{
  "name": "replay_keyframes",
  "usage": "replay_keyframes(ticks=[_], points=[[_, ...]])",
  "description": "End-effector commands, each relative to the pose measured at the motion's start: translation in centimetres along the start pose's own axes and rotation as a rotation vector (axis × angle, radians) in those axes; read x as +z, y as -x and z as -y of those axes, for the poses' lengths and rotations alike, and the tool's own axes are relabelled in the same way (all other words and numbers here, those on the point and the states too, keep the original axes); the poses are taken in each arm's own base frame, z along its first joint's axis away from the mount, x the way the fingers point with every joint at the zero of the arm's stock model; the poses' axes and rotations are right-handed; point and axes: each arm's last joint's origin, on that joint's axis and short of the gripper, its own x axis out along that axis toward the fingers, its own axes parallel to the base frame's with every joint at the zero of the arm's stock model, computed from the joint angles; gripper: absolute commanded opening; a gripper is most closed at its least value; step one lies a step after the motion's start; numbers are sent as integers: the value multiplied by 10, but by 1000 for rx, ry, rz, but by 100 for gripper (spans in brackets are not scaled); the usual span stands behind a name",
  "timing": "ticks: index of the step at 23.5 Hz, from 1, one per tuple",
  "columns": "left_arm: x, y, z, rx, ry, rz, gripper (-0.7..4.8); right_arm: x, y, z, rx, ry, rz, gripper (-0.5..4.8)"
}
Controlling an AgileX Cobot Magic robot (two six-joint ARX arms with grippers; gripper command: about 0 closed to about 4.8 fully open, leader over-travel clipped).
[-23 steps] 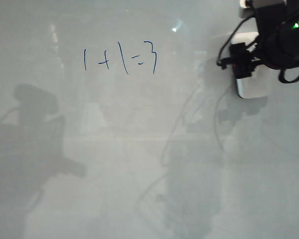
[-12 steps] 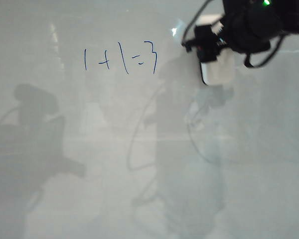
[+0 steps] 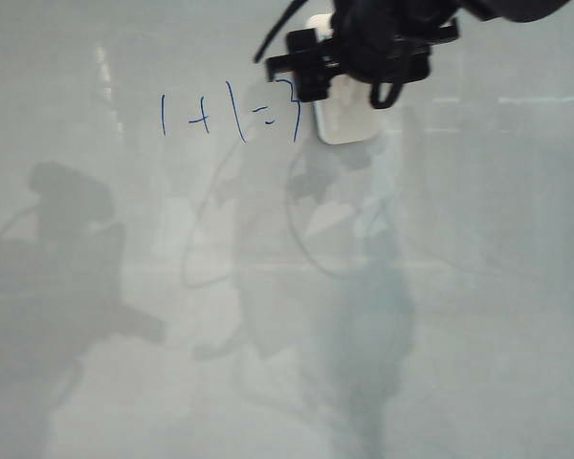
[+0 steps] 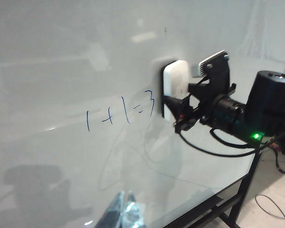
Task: Grab the whiteboard eraser that is attached to the surface of the whiteboard and use it to clean the writing on the whiteboard.
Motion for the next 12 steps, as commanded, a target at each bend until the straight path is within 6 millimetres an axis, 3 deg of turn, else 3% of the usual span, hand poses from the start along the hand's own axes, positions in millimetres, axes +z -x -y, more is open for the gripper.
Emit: replay_keyframes(ticks=[1,12], points=[[2,0,0,2,-7,10,-5,4,-5,-10,21,-14,22,149],[2,0,0,1,-9,11,-5,-15,-30,-39,43,11,-11,149]])
